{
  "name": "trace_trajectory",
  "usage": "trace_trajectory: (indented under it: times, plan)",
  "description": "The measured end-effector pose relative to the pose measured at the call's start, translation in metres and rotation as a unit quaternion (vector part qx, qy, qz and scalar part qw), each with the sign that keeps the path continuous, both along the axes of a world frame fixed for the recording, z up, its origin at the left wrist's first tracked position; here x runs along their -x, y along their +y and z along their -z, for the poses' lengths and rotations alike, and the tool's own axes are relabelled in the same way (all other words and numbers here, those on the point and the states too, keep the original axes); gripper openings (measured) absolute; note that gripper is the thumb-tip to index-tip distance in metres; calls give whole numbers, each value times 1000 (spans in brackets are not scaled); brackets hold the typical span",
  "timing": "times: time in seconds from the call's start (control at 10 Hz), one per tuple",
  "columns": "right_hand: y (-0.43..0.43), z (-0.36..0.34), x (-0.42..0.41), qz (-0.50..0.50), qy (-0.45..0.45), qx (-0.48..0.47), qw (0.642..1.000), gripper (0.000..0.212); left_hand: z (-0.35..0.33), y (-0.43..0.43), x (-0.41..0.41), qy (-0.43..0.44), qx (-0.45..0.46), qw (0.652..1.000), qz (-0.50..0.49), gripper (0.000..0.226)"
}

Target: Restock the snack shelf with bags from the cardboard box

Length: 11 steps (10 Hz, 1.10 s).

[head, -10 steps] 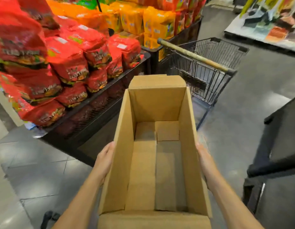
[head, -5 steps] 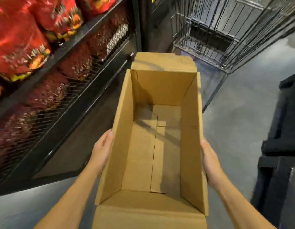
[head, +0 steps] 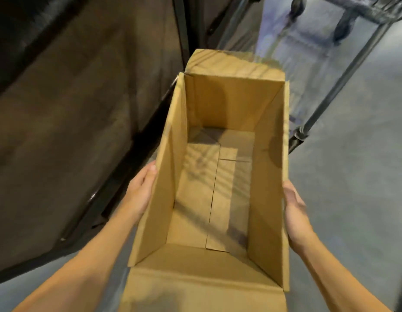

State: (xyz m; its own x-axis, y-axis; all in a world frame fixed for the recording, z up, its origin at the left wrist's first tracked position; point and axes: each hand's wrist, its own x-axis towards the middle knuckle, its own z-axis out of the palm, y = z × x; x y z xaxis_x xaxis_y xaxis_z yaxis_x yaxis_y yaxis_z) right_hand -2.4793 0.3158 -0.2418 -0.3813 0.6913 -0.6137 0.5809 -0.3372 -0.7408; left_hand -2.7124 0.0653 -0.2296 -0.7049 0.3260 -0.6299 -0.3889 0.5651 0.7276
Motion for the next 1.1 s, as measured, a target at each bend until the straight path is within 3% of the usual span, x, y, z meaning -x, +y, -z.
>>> trace_trajectory:
  times: [0.2,0.3,0.6,0.8,0.9,1.0,1.1]
  plan:
    - [6,57,8,14,20,-3,1000,74,61,15,11,30,-4,1000,5,42]
    - [6,73,7,-3,29,-18,999,70,76,15,17,40,4,999,7,58]
    - [10,65,4,14,-6,-24,1000,63,66,11,21,57,35,998,20,60]
    - [29,8,9,-52,-131,-51,989,61,4,19,23,73,92,991,65,58]
    - [34,-71,23,-171,-149,-104,968,58,-67,25,20,112,136,974,145,55]
    - [39,-168,49,-325,-164,-196,910,51,-164,29,19,149,181,945,227,54]
    - [38,-241,68,-390,-158,-243,874,50,-241,30,20,196,212,920,264,48]
